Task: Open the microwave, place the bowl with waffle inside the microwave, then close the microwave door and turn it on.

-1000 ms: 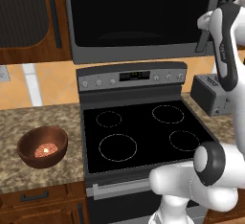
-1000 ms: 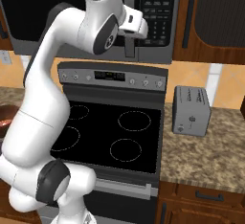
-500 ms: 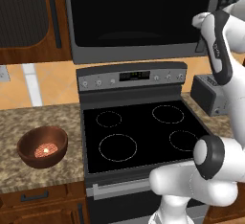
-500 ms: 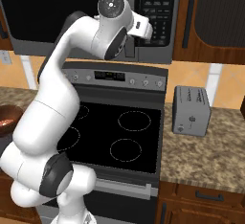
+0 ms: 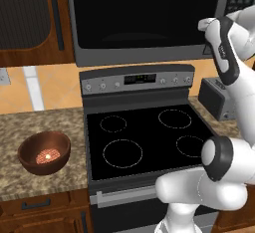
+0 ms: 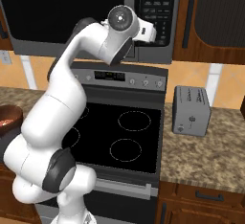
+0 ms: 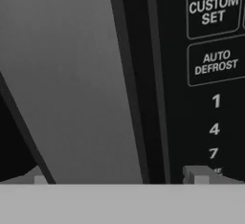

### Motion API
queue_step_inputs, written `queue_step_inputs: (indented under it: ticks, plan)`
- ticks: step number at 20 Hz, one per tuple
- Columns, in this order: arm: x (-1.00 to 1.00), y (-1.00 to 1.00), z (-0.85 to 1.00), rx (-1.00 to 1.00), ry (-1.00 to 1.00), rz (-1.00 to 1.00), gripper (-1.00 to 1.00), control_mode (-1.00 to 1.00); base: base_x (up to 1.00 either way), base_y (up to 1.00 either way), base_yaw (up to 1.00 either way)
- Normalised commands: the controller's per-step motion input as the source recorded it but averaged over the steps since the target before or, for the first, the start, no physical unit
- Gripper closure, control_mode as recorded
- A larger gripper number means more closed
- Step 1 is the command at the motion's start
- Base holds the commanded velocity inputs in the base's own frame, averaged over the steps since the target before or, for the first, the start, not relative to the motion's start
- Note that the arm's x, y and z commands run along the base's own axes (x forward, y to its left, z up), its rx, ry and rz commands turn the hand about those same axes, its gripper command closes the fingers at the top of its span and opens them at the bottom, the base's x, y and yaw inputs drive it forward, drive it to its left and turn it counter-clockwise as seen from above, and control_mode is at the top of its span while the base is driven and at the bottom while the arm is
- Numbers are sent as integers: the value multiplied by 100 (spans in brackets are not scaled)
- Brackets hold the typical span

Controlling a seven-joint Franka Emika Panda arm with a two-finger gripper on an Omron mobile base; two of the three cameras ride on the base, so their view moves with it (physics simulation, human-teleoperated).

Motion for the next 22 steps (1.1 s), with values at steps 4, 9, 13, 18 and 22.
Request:
queue_step_inputs:
  ticks: [4, 9, 13, 18, 22]
  plan:
    - [86, 39, -93, 0, -3, 2, 100, -100, 0, 0, 0]
    - [33, 43, -12, 3, 3, 25, 100, -100, 0, 0, 0]
    - [-33, 69, 0, 0, 8, 34, 100, -100, 0, 0, 0]
    - [-100, 63, 0, 0, -4, 12, 100, -100, 0, 0, 0]
    - [-100, 73, 0, 0, -13, 0, 100, -100, 0, 0, 0]
